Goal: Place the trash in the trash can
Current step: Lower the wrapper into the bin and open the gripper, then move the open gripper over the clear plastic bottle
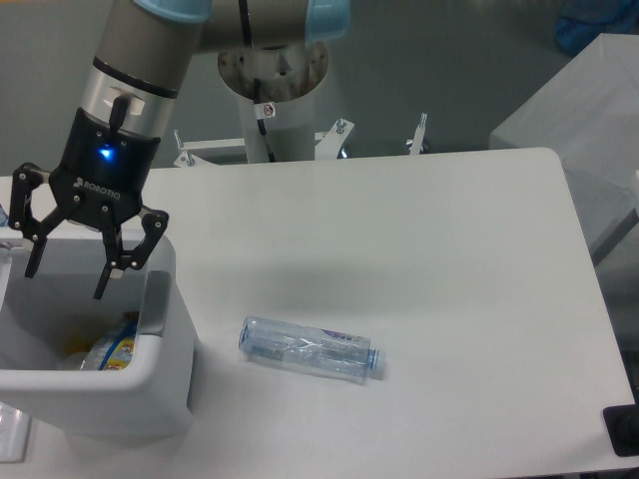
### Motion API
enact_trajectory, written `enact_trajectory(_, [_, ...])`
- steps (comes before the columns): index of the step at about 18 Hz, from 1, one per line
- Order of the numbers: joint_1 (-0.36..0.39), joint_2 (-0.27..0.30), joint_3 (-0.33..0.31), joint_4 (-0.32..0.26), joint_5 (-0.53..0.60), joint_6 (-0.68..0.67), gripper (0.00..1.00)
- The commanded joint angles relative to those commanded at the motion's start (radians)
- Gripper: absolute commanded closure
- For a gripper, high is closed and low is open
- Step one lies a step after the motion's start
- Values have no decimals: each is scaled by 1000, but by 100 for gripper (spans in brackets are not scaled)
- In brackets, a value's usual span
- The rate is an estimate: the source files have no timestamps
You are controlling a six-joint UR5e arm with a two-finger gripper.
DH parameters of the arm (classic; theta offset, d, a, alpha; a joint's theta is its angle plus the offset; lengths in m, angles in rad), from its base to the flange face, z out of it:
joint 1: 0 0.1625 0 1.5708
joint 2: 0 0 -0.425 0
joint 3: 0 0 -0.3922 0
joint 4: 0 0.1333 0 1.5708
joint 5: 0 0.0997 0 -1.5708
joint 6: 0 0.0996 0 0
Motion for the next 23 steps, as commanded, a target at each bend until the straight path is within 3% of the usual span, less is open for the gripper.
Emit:
enact_trajectory(7, [130,0,-26,0,207,-9,23])
enact_trajectory(8, [150,0,-31,0,209,-5,15])
enact_trajectory(9, [173,-2,-31,0,210,0,0])
enact_trajectory(13, [248,-5,-23,0,219,2,0])
enact_trajectory(17, [259,-23,-2,0,314,38,0])
enact_trajectory(23, [313,-61,-2,-2,327,406,0])
